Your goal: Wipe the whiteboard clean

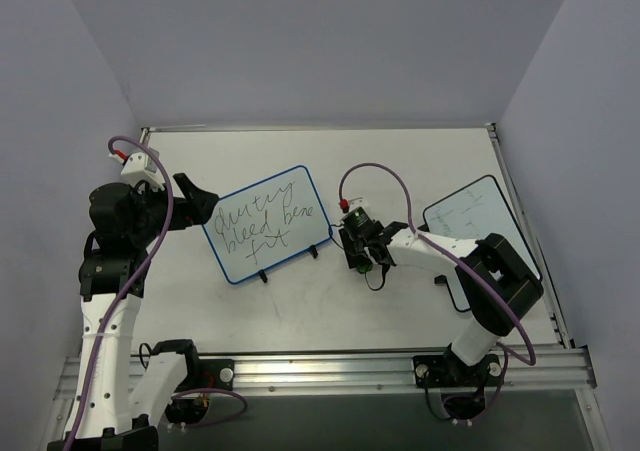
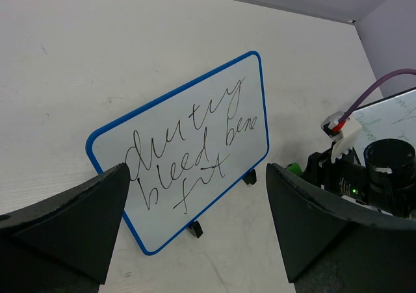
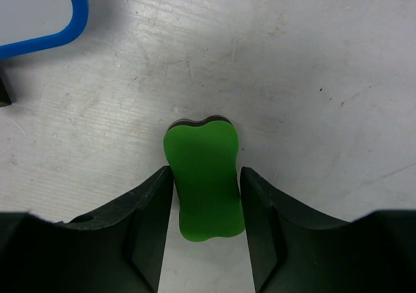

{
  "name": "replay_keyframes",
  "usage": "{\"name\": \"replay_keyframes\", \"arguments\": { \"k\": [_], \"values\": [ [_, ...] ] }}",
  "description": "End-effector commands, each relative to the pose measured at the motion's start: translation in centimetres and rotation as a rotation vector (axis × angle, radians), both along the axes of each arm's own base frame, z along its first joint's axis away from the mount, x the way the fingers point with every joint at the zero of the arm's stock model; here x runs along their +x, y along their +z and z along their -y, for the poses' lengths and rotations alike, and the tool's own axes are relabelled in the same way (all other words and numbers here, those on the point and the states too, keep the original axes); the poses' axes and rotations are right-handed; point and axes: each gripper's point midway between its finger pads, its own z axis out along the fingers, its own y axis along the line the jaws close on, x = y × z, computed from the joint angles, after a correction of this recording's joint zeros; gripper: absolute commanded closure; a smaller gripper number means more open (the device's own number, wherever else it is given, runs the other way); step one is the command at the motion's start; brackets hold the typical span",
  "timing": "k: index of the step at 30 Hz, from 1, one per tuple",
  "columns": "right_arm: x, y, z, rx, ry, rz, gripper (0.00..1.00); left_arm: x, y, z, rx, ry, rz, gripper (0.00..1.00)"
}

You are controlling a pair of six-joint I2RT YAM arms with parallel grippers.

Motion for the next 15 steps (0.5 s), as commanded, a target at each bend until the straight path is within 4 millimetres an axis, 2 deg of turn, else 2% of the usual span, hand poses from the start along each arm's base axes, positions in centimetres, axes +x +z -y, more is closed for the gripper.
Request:
{"name": "replay_keyframes", "arguments": {
  "k": [1,4,10,14,15],
  "values": [
    [-0.6,0.5,0.3,-0.006,-0.004,-0.003,0.6,0.2,1.4,0.3,0.008,-0.019,0.058,0.06],
    [-0.7,0.5,0.4,-0.008,-0.009,-0.002,0.63,0.1,1.5,0.3,0.008,-0.019,0.06,0.06],
    [-0.5,0.8,0.3,-0.005,-0.015,0.005,0.78,0.2,1.4,0.1,0.01,-0.01,0.058,0.06],
    [-0.1,2.0,-0.1,0.019,-0.022,0.036,0.88,0.6,0.3,-2.0,0.025,0.13,0.01,0.06],
    [0.0,2.3,-0.3,0.026,-0.025,0.045,0.88,0.9,0.0,-3.3,0.033,0.203,-0.004,0.06]
  ]
}}
